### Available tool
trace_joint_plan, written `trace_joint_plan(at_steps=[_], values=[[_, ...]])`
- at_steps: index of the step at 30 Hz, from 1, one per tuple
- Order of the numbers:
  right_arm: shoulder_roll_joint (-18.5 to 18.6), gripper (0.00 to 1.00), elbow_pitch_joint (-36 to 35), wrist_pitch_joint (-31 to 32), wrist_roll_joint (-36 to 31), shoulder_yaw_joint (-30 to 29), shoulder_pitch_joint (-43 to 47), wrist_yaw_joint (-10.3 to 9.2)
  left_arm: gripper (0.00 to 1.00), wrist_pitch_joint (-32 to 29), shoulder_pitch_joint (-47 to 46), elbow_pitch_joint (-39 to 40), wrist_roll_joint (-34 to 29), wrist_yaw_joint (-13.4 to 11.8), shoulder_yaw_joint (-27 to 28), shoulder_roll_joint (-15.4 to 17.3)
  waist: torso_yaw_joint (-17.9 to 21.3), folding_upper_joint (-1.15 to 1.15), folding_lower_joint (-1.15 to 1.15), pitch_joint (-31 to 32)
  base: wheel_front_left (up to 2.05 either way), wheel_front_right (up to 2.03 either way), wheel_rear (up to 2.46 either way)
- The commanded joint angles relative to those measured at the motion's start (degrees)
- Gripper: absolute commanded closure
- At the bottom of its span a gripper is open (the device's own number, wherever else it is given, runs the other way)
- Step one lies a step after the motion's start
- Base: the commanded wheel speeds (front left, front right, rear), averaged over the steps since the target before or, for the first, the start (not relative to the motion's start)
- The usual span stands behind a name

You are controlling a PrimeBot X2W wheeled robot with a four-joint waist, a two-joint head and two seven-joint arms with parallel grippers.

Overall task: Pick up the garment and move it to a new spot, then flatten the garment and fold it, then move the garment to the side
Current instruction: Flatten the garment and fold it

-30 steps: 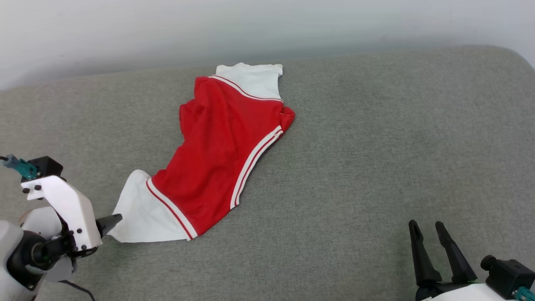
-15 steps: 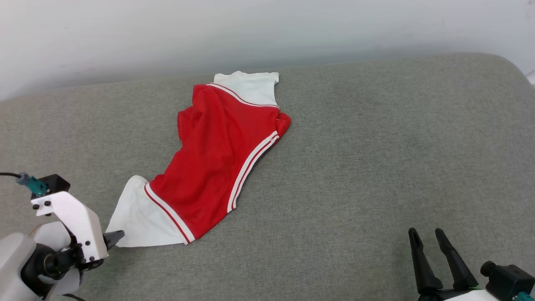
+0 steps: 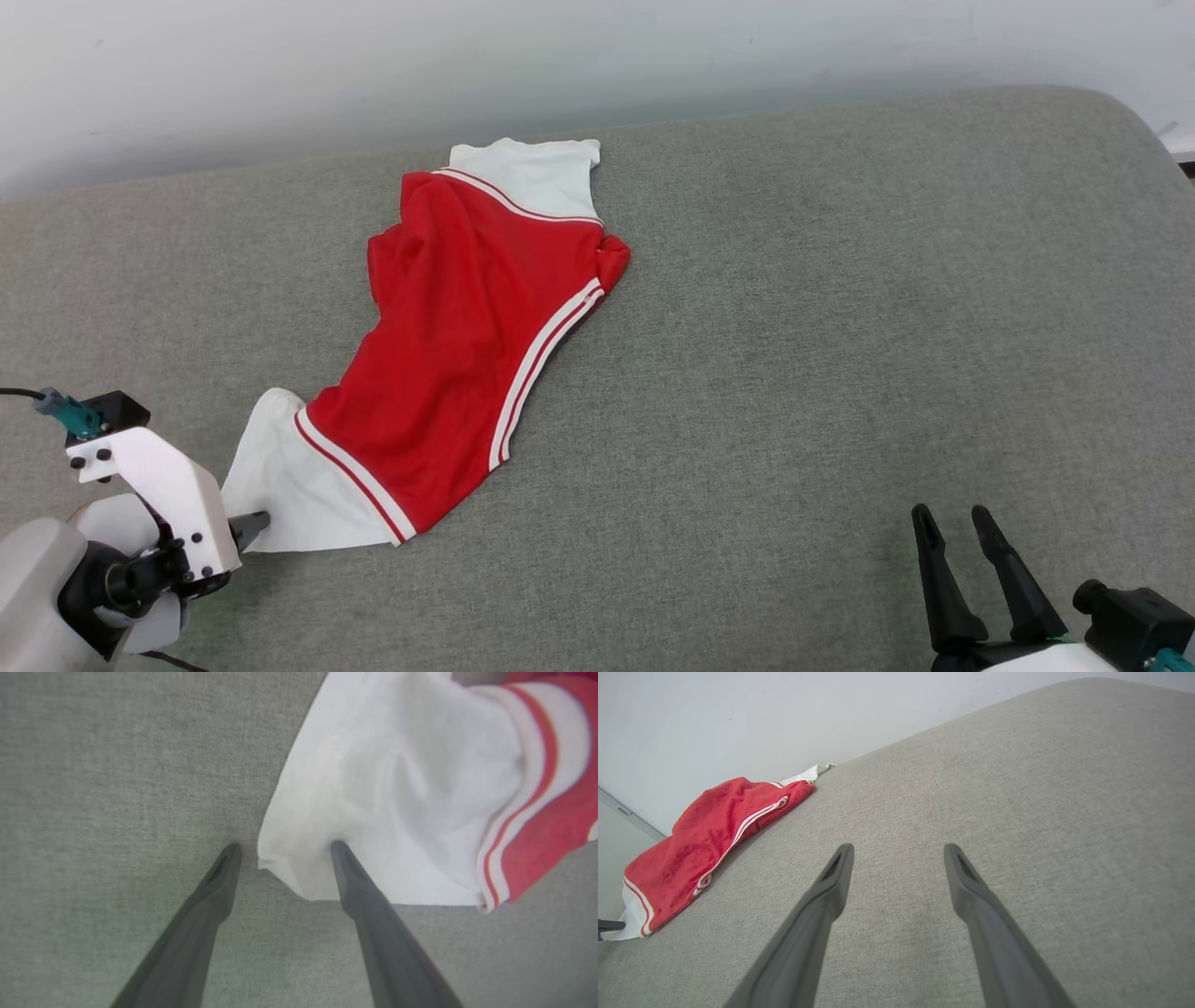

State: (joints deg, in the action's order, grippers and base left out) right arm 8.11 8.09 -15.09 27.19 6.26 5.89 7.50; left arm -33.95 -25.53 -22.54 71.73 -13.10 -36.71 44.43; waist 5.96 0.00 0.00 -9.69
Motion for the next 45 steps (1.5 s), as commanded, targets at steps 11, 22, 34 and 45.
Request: trace_joint_plan(at_steps=[11, 22, 34, 45], values=[[1.60, 0.00, -0.47, -0.10, 0.09, -0.54, -1.96, -0.02, 1.00, 1.32, -1.16, -2.00, 1.70, 5.20, 0.70, -2.38, -1.84, 0.00, 0.00, 0.96, 0.00, 0.00, 0.00], [8.81, 0.00, 4.36, -0.09, 3.71, 1.54, -7.90, -0.02, 1.00, 8.33, 4.07, 11.01, 5.08, 5.41, 6.36, -0.46, -8.56, 0.00, 0.00, 3.73, 0.00, 0.00, 0.00], [17.07, 0.00, 20.11, 3.79, 13.58, 14.68, -22.81, -0.03, 1.00, 12.74, 17.16, 29.49, 8.00, 1.26, 8.99, 3.22, -14.17, 0.00, 0.00, 5.50, 0.00, 0.00, 0.00], [20.22, 0.00, 31.88, 22.79, 22.97, 20.41, -41.71, -0.02, 1.00, 16.50, 20.83, 29.90, 10.85, 2.55, 12.71, 3.26, -20.85, 0.00, 0.00, 2.47, 0.00, 0.00, 0.00]])
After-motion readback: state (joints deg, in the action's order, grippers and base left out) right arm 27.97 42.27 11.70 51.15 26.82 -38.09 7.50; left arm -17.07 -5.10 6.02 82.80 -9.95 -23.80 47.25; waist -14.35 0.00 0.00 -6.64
